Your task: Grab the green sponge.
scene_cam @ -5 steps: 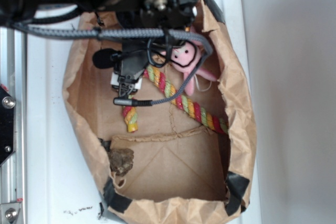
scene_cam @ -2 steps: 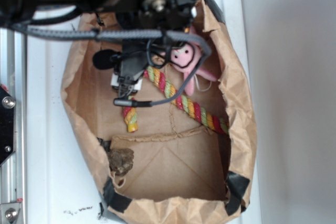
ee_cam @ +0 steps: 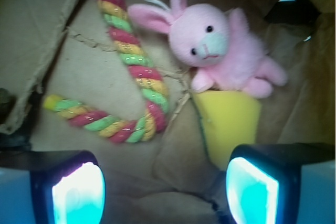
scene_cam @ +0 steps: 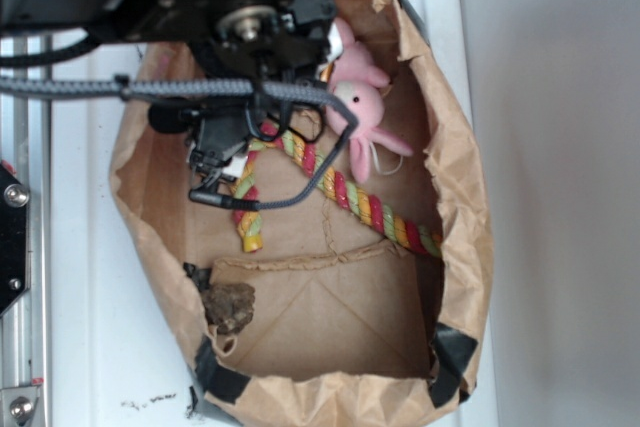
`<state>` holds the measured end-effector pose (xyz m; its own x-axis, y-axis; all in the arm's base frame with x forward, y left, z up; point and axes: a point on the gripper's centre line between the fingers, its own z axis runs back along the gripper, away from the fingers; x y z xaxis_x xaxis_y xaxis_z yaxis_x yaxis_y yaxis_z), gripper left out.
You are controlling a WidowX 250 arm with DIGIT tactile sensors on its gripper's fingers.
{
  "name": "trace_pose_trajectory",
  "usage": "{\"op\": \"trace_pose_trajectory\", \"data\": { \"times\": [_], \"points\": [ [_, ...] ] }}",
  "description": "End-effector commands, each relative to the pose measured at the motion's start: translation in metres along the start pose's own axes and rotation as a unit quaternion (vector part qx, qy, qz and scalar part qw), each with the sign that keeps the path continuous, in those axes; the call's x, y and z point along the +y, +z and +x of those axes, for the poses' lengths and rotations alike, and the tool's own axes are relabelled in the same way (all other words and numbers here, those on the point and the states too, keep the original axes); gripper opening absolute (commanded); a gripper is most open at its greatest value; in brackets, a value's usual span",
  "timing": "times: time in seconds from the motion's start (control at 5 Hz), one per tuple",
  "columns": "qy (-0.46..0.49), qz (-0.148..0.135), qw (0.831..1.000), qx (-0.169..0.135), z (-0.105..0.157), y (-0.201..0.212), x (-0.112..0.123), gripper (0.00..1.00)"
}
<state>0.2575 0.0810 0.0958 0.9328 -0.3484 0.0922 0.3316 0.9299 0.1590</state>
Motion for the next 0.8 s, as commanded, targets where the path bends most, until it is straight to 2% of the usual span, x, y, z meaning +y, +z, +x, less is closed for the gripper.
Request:
{"op": "trace_pose_trajectory", "data": {
  "times": [0.0,0.2,0.6],
  "points": [
    [0.023,0.03,0.999,0.002,0.01,-0.007,0.021,1.0],
    [0.042,0.041,0.998,0.014,0.015,-0.019,0.034,1.0],
    [0.045,0.055,0.997,0.03,0.018,-0.036,0.04,1.0]
  ]
}}
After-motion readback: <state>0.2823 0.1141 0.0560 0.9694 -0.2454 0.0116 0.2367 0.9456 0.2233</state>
